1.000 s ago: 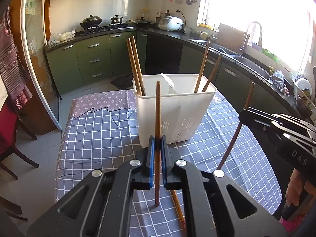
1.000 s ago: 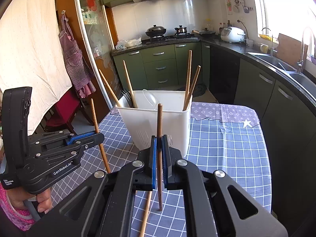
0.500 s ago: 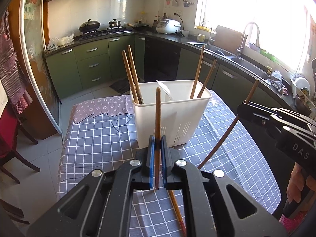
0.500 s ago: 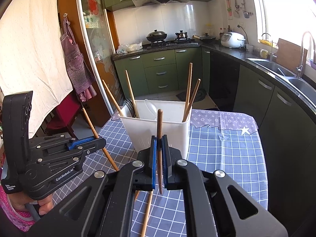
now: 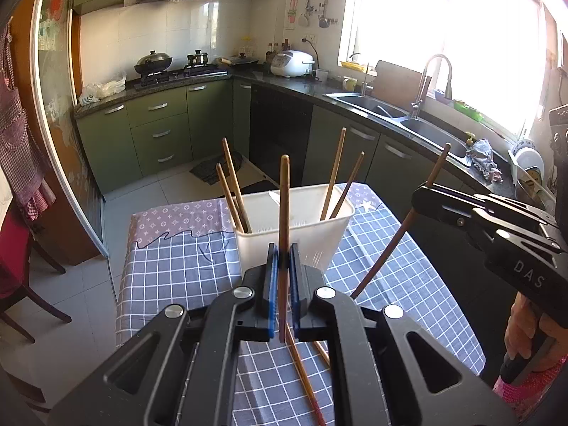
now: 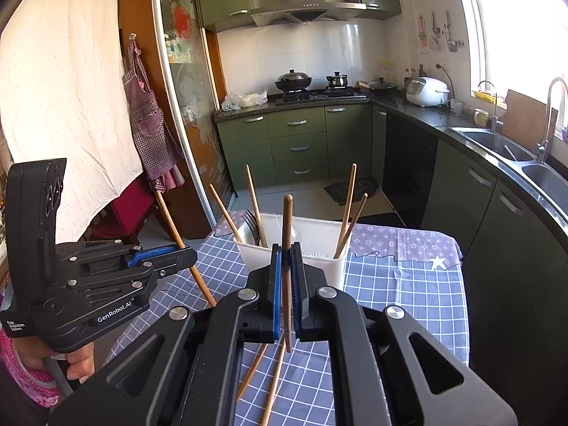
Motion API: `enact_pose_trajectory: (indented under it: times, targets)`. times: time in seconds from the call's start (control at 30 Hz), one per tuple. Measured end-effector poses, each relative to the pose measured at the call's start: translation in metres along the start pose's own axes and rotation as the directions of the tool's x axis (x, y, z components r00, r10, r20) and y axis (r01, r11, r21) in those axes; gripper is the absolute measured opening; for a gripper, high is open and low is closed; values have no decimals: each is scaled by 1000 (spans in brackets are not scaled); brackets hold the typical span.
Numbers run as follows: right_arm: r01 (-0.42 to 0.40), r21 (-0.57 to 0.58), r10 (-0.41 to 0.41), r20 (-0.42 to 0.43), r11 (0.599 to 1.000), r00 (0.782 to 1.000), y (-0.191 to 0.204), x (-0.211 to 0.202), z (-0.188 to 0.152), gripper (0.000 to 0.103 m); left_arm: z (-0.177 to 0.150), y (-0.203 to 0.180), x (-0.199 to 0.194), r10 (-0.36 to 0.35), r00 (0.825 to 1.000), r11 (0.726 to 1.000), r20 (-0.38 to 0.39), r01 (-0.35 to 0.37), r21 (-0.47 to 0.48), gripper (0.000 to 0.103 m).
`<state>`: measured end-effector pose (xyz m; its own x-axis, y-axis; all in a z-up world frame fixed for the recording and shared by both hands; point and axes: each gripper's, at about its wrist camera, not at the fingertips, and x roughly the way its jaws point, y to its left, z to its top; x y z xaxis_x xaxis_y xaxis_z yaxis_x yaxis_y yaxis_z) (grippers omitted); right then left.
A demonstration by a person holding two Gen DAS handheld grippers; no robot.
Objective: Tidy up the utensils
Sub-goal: 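Carry both held chopsticks up over the white caddy, then lower the chopsticks into the caddy and open both tools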
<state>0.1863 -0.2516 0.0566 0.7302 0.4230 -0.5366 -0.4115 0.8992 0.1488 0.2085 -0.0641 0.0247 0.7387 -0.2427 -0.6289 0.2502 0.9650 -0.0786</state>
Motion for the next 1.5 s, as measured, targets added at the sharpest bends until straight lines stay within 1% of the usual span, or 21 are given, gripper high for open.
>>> enact_pose_trajectory:
  times: [0.23,0.4,0.5,0.6,0.67,0.7,0.8,0.87,1.03,1.17,1.23,1.33,1.43,1.47,1.5]
  targets:
    - [-4,-42,7,75,999,997,14,-31,44,6,38,-9,-34,-1,996,1000,90,-2,31,6]
    - [-6,-54,14,141,999,990,17,-46,82,6,67,-12,-47,14,985,1000,169,-18,22,6]
    - [3,-60,7,178,998,984,19,-50,104,6,83,-13,-48,30,976,999,214,-35,21,6]
    - [24,-66,-10,206,998,979,18,-44,124,6,98,-17,-41,58,965,997,255,-68,31,6]
    - [41,-64,-27,207,997,978,15,-33,133,6,104,-18,-30,79,961,995,264,-91,34,6]
    - [45,-60,-32,199,997,979,11,-25,136,6,106,-19,-22,88,963,994,256,-100,35,6]
    - [49,-39,-41,169,998,985,-1,2,135,6,104,-17,0,98,970,994,223,-107,27,6]
    - [52,-24,-48,147,998,988,-10,21,128,6,99,-14,14,105,974,993,199,-112,23,6]
    - [41,19,-42,58,999,997,-29,74,97,6,77,-7,45,114,986,993,123,-117,19,6]
    - [38,42,-38,4,998,999,-38,100,73,6,62,0,62,116,991,993,72,-117,12,6]
    - [33,44,-33,-5,998,999,-39,106,68,8,58,3,65,114,992,993,58,-115,4,6]
    - [28,40,-28,-2,999,1000,-38,100,63,11,55,7,64,118,992,993,52,-119,5,9]
    - [21,36,-22,26,999,999,-33,76,58,11,54,11,51,112,992,994,65,-111,-8,16]
    - [18,36,-19,38,999,999,-31,66,56,13,53,12,45,111,991,994,72,-110,-9,16]
    - [13,39,-15,52,999,999,-30,55,53,19,52,11,39,108,991,994,78,-108,-9,17]
